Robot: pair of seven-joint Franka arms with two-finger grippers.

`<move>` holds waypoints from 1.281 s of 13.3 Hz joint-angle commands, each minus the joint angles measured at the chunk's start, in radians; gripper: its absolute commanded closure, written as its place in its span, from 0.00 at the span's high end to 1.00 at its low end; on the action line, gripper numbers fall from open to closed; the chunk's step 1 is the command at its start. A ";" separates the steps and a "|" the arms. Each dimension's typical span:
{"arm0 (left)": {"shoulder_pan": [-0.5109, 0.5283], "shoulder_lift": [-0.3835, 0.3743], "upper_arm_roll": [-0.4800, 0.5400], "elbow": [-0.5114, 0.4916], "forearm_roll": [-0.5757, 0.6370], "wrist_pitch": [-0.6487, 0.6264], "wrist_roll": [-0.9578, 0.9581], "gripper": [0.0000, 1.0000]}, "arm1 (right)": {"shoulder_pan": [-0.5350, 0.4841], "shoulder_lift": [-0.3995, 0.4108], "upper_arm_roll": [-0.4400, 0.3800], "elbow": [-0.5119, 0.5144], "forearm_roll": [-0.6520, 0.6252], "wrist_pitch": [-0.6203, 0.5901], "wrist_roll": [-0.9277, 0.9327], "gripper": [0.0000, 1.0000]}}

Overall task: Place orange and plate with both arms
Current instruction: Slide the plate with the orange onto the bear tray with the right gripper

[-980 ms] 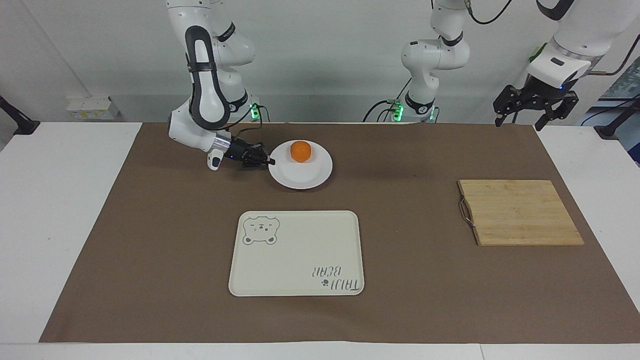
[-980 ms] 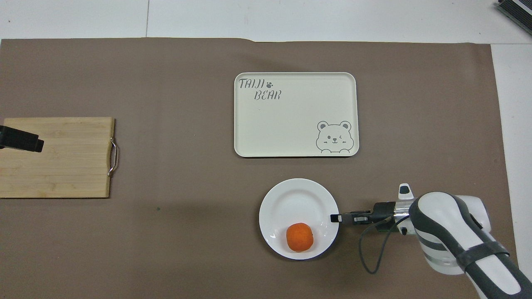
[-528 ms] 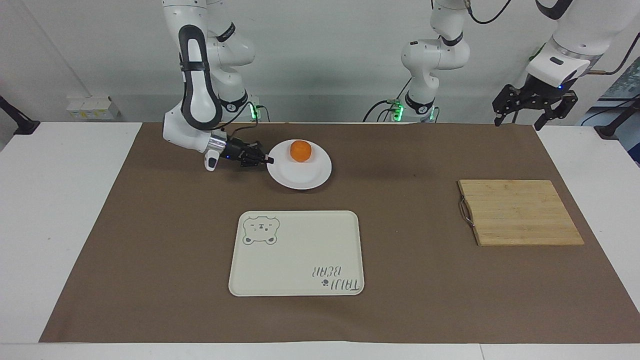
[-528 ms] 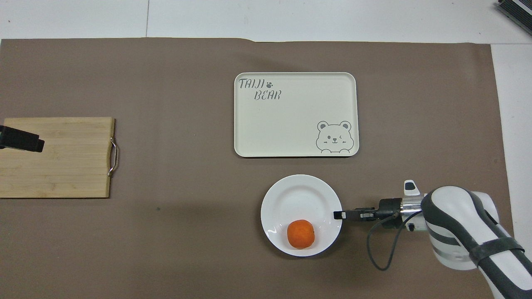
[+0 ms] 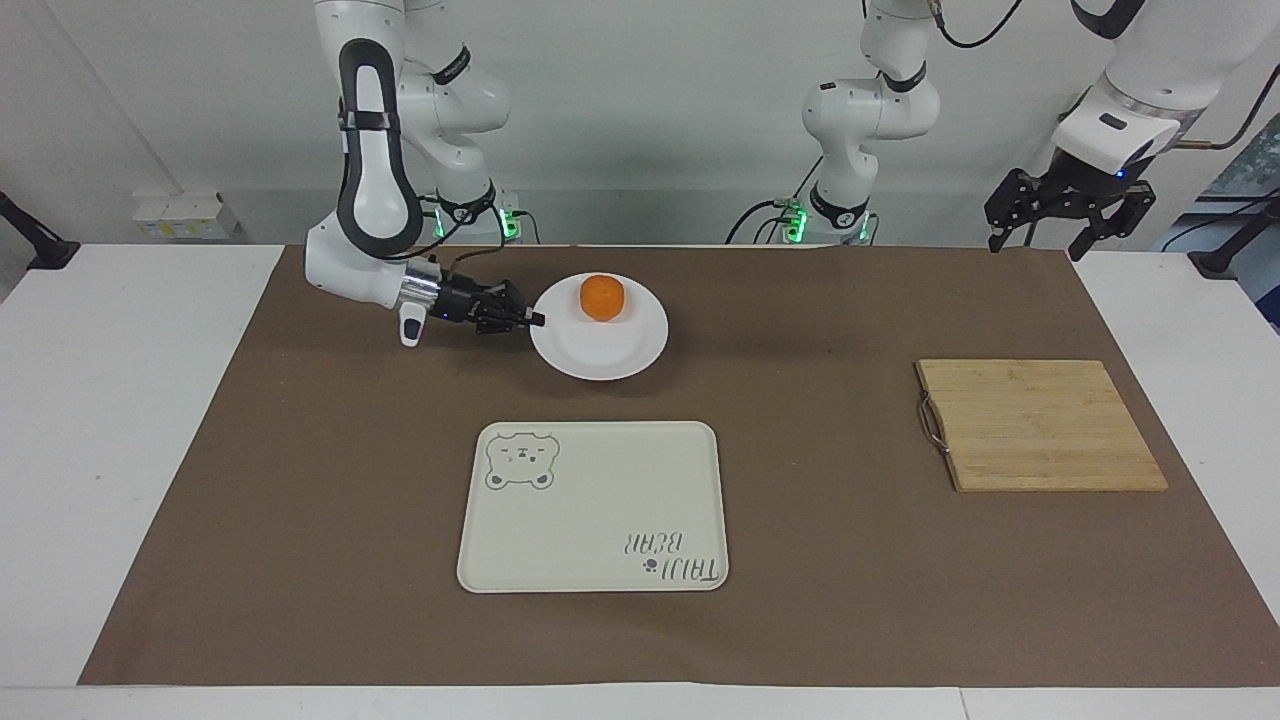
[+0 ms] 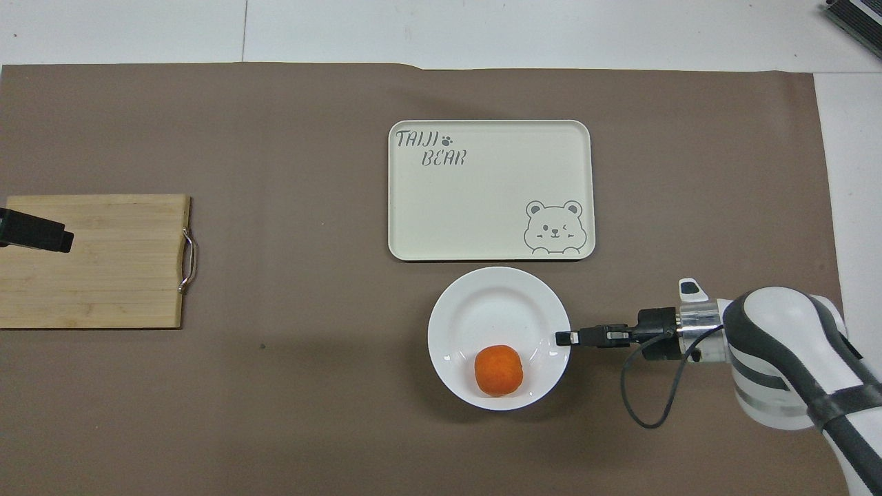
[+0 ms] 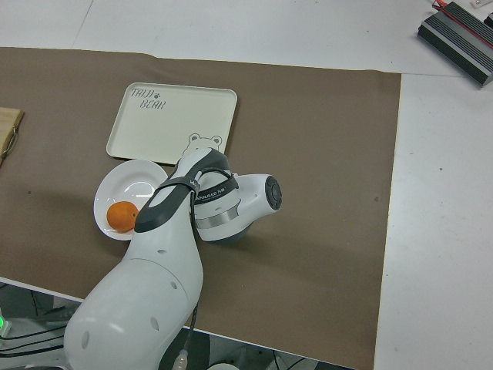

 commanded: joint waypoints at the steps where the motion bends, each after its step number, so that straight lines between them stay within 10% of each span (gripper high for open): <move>1: -0.005 -0.027 -0.003 -0.029 0.016 0.004 -0.014 1.00 | -0.041 -0.018 0.000 0.051 -0.037 -0.061 0.074 0.00; 17: -0.006 -0.026 -0.003 -0.028 0.016 -0.008 -0.014 1.00 | -0.110 0.277 0.005 0.619 -0.129 -0.166 0.392 0.00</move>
